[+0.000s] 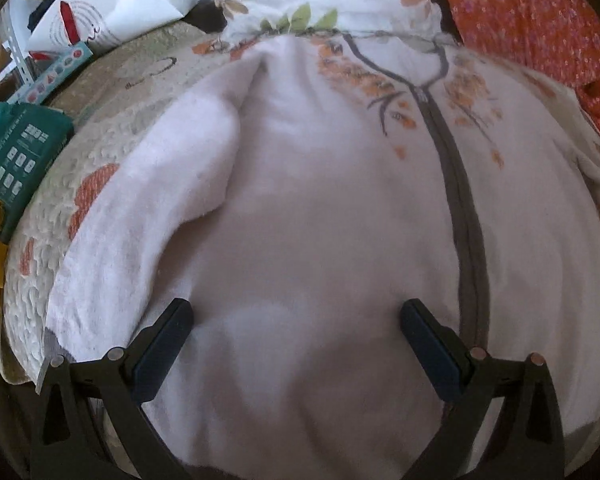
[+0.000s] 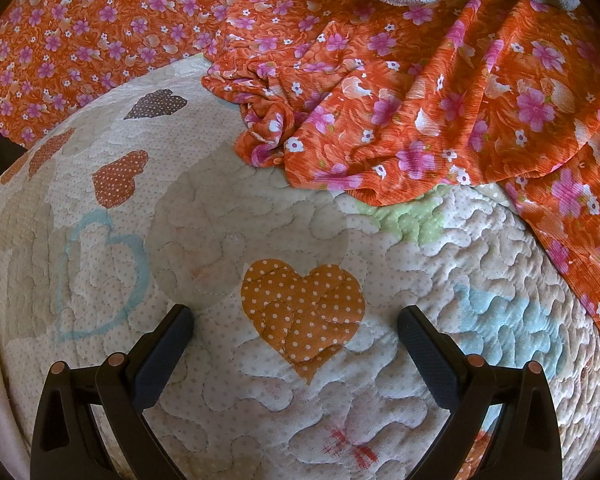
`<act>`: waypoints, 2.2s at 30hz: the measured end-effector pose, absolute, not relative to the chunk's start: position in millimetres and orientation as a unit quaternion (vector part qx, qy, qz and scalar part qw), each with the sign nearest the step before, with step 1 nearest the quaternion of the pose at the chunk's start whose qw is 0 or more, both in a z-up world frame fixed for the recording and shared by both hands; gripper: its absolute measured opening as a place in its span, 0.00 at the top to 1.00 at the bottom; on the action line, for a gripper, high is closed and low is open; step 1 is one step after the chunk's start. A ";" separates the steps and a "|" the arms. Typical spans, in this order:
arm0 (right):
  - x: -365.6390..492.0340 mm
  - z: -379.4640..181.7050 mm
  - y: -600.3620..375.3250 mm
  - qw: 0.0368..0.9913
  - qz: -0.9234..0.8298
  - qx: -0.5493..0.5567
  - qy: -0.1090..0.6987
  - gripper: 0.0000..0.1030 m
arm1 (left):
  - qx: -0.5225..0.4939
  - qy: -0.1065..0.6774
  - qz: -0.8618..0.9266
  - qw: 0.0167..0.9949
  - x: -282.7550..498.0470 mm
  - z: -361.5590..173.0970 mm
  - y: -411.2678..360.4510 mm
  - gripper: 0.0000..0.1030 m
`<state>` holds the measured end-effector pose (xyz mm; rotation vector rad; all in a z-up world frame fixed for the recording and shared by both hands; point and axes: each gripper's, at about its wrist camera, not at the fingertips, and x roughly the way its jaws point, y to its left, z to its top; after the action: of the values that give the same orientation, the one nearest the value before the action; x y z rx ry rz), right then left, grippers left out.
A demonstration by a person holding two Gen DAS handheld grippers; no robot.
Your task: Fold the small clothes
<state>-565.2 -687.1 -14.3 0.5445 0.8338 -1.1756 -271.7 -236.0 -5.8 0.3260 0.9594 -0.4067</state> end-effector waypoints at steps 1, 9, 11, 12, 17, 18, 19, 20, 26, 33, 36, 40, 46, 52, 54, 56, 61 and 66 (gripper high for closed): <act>-565.5 -14.5 -687.1 0.718 -0.531 0.246 0.377 0.00 | 0.154 0.458 -0.194 0.854 -271.0 -6.7 -235.7 0.00; -566.1 -14.6 -687.0 0.717 -0.532 0.245 0.377 0.00 | 0.151 0.456 -0.193 0.855 -271.0 -8.8 -237.3 0.00; -565.6 -14.5 -687.1 0.717 -0.533 0.244 0.377 0.00 | 0.148 0.459 -0.194 0.854 -270.4 -8.6 -237.1 0.00; -565.2 -14.2 -687.5 0.717 -0.533 0.245 0.377 0.00 | 0.148 0.460 -0.193 0.854 -269.7 -8.9 -236.6 0.00; -565.8 -15.0 -688.9 0.715 -0.533 0.250 0.378 0.00 | 0.147 0.458 -0.191 0.856 -271.2 -8.7 -236.9 0.00; -565.8 -14.2 -690.6 0.710 -0.533 0.261 0.378 0.00 | 0.145 0.458 -0.190 0.856 -271.0 -8.7 -236.5 0.00; -566.3 -12.8 -692.3 0.705 -0.533 0.270 0.382 0.00 | 0.145 0.458 -0.189 0.857 -271.1 -9.2 -236.4 0.00; -564.3 -11.8 -694.7 0.696 -0.532 0.279 0.393 0.00 | 0.144 0.458 -0.189 0.857 -271.0 -9.1 -236.5 0.00; -551.2 -6.9 -704.5 0.663 -0.531 0.301 0.434 0.00 | 0.138 0.456 -0.190 0.859 -271.0 -9.9 -235.2 0.00; -508.8 62.4 -653.9 0.739 -0.529 0.206 0.364 0.04 | 0.139 0.459 -0.188 0.857 -270.7 -10.4 -235.2 0.00; -491.0 103.0 -599.4 0.791 -0.517 0.133 0.297 0.04 | 0.138 0.458 -0.190 0.857 -271.1 -11.0 -233.9 0.00; -481.9 125.2 -522.5 0.857 -0.463 0.068 0.216 0.00 | 0.139 0.455 -0.188 0.859 -271.3 -10.3 -235.5 0.00; -430.6 90.2 -489.3 0.869 -0.328 0.123 0.348 0.00 | 0.139 0.454 -0.188 0.860 -271.7 -10.9 -235.1 0.00; -398.1 48.9 -450.3 0.862 -0.266 0.111 0.417 0.00 | 0.137 0.457 -0.186 0.859 -272.2 -9.7 -235.1 0.00; -396.3 42.3 -438.5 0.861 -0.250 0.105 0.430 0.00 | 0.136 0.458 -0.186 0.858 -271.8 -9.3 -234.8 0.00; -393.0 34.3 -427.5 0.860 -0.241 0.098 0.440 0.00 | 0.136 0.458 -0.186 0.858 -271.9 -9.4 -234.7 0.00; -381.1 8.5 -413.2 0.849 -0.216 0.097 0.473 0.00 | 0.136 0.458 -0.187 0.858 -271.6 -9.4 -234.7 0.00; -377.7 -8.3 -408.0 0.841 -0.202 0.108 0.490 0.00 | 0.137 0.458 -0.192 0.857 -271.5 -9.2 -234.4 0.00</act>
<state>-377.7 -408.0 -8.3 0.2276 1.0363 -0.4270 -271.5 -234.4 -9.2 0.2870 0.9627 -0.4023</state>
